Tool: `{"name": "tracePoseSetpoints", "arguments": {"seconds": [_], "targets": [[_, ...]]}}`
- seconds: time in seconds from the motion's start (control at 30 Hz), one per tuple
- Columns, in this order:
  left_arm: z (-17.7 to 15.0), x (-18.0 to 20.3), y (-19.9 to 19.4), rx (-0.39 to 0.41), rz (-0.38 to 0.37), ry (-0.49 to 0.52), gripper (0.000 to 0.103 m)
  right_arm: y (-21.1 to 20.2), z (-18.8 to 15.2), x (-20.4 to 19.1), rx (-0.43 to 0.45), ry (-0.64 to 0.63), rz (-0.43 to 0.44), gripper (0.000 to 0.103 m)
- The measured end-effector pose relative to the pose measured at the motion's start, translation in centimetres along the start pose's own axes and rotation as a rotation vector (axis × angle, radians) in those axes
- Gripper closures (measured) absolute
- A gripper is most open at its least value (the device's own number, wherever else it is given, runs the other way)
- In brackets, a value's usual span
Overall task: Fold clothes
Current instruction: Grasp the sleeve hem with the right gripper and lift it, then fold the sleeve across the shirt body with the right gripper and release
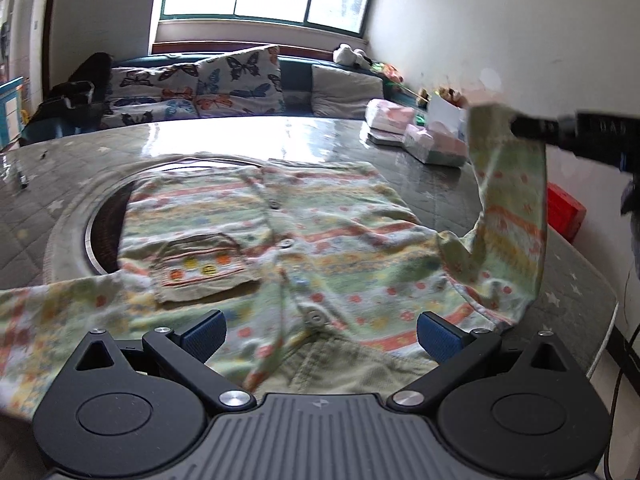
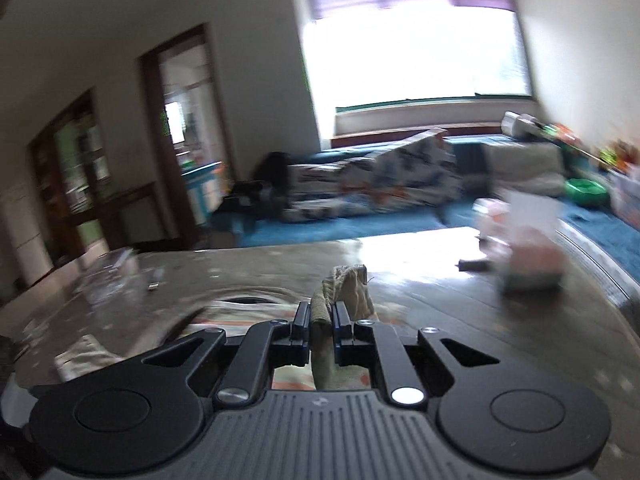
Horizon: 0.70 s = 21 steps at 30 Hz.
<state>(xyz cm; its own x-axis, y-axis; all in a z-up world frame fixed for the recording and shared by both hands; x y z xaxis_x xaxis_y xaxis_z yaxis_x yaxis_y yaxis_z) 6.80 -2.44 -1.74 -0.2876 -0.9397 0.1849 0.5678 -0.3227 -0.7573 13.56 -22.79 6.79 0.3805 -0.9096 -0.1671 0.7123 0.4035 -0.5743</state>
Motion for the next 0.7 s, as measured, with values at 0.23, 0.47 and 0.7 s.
{"name": "tracePoseSetpoints", "arguments": {"seconds": [0.23, 0.47, 0.7], "targets": [[-1.2, -2.8, -2.2, 0.051, 0.019, -0.061, 0.000, 4.6, 0.6, -8.2, -0.065, -0.155, 0.099, 0.093], [-2.4, -6.9, -3.8, 0.080, 0.079, -0.163, 0.000, 8.1, -1.8, -14.3, -0.170, -0.227, 0.190, 0.084], [-3.2, -11.3, -5.8, 0.119, 0.174, -0.265, 0.000, 7.5, -3.0, -15.2, -0.202, -0.302, 0.199, 0.071]]}}
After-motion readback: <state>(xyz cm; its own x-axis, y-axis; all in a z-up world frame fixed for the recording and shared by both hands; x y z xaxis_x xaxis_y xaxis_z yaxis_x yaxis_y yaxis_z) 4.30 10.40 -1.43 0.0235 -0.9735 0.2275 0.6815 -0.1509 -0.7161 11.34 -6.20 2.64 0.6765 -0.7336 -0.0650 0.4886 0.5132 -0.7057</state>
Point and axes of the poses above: each gripper's, at about its wrist camera, not at the fingertips, and y roughly the way its jaws point, x to its right, z to its top, the point moved 9 cm from there along y, roughly the way its jaws point, and after that the axes turned 12 degrees about -x, right-handed, at the moved point
